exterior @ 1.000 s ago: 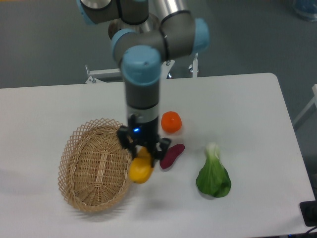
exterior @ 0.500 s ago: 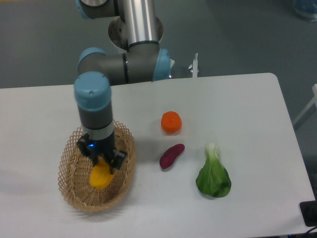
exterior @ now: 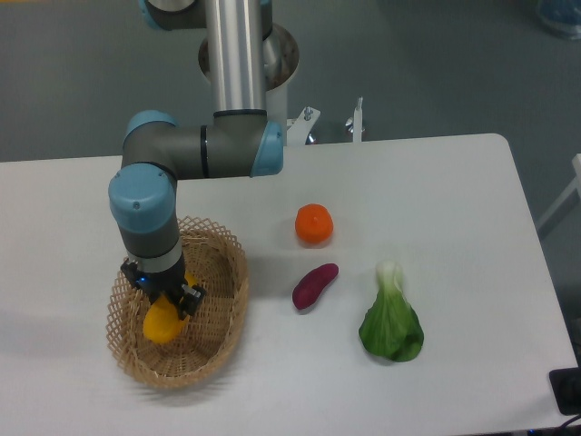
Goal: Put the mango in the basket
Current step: 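Lower the mango into the basket and open the gripper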
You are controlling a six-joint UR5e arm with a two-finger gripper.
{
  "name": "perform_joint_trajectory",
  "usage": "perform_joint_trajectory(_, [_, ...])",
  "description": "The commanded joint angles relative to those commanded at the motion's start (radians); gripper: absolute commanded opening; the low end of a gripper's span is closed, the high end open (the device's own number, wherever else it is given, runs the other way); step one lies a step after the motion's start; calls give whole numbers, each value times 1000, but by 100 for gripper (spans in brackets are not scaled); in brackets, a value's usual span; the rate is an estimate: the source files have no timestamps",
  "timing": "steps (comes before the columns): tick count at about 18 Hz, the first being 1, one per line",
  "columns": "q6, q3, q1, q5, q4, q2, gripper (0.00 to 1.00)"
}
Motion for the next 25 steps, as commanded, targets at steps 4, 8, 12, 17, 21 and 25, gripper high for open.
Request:
perform_joint_trajectory(4, [-2, -6, -2, -2, -2, -6, 52])
perform_joint_trajectory(8, [-2, -6, -2, -2, -2, -8, 53])
perform_joint_trajectory(12, [0, -6, -2, 0, 0, -9, 57])
perform_joint_trajectory(17, [5, -3, 0, 5, 3, -8, 100])
perform_joint_trajectory(21, [0, -5, 0, 3, 3, 0, 100])
perform_joint_trajectory(25, [5, 5, 6, 11, 35, 9, 100])
